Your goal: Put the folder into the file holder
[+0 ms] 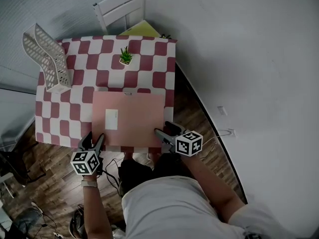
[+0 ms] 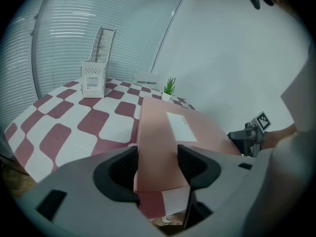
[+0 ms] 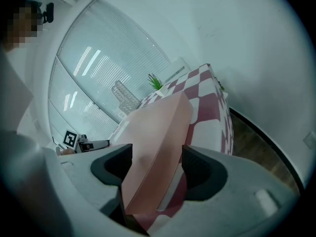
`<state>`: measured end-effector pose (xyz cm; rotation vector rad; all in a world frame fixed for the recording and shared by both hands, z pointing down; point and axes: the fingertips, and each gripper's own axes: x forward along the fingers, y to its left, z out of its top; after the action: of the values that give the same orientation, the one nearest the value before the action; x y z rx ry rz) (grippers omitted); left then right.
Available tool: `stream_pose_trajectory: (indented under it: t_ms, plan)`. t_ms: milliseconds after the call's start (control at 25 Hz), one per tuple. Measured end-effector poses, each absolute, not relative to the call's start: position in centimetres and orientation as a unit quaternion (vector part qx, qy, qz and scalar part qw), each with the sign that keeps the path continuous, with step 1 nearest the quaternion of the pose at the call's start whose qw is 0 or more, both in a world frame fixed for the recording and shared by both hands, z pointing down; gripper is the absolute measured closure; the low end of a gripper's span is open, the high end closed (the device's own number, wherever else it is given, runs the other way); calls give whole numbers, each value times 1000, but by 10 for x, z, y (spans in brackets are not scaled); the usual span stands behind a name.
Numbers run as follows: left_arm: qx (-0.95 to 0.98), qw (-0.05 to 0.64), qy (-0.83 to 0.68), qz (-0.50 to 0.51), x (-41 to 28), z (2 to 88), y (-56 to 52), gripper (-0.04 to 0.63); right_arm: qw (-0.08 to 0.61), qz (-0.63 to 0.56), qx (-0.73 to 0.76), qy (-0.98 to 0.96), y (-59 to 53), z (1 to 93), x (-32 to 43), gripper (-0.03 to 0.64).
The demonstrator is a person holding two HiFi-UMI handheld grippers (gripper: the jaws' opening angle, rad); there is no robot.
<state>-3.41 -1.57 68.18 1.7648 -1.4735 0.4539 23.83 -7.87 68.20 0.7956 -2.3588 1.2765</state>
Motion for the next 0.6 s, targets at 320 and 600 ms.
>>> stream_pose_trajectory:
  t_ms: [320,600]
  plan:
    - [702,388,-568,182,17,682,-32,354,151,457,313,-819,-95,688,296,313]
    - [703,390,-566,181,53,682,-44,354,101,496,332,-796,-103,691,334,282]
